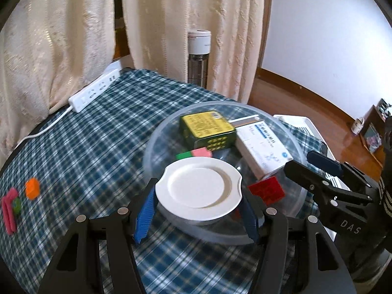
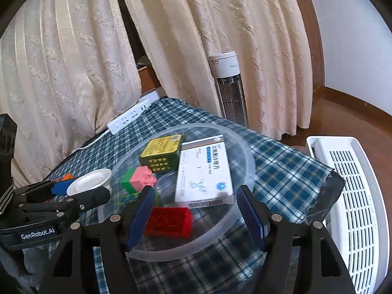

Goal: Organize objects
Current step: 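Open right tool to drop red brick in bowl while left tool lowers saucer in, then open left tool to release the saucer in the bowl and lift away, then move both tools back from the bowl toward the pink foam and orange brick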

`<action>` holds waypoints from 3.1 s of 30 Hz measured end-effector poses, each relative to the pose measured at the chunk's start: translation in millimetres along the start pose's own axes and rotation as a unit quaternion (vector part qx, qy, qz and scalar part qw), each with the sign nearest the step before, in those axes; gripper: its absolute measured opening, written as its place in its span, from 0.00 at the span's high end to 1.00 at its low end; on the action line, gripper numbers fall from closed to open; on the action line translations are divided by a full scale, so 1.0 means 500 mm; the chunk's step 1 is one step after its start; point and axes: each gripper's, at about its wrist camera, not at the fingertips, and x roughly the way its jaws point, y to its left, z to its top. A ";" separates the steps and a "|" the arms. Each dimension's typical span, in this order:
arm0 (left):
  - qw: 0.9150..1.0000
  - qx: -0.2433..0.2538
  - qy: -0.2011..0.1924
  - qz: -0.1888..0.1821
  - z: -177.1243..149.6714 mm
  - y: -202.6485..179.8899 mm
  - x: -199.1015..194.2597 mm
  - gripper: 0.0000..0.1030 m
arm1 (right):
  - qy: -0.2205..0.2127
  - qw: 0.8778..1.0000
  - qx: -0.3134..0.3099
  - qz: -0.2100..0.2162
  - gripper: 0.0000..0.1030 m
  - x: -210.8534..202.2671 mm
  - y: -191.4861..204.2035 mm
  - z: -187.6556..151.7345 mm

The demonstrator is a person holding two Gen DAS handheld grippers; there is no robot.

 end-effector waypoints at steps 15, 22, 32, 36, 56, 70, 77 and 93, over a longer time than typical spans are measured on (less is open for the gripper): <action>0.999 -0.019 0.013 -0.026 0.030 -0.010 0.049 0.33 | 0.003 1.000 0.014 -0.009 0.30 0.011 -0.030 0.005; 0.999 -0.025 0.015 -0.019 0.009 0.004 0.036 0.33 | 0.007 1.000 0.010 -0.004 0.29 0.014 -0.023 0.004; 0.999 -0.026 0.018 -0.022 -0.008 0.003 0.024 0.33 | 0.003 1.000 0.007 -0.003 0.29 0.006 -0.011 0.002; 0.999 -0.019 0.021 -0.026 -0.011 -0.009 0.025 0.33 | 0.002 1.000 0.010 -0.006 0.29 0.006 -0.015 0.004; 0.999 -0.029 0.018 0.010 -0.005 0.038 0.051 0.29 | 0.001 1.000 0.012 -0.007 0.28 0.003 -0.018 0.006; 0.998 -0.063 0.004 0.016 -0.028 0.081 -0.001 0.29 | 0.000 1.000 0.002 0.002 0.24 -0.004 0.021 0.007; 0.996 -0.089 -0.004 0.032 -0.048 0.132 -0.028 0.29 | -0.003 1.000 -0.013 0.008 0.22 -0.011 0.062 0.007; 0.985 -0.152 -0.019 0.083 -0.118 0.268 -0.110 0.29 | -0.002 0.997 -0.062 0.048 0.20 -0.008 0.193 0.006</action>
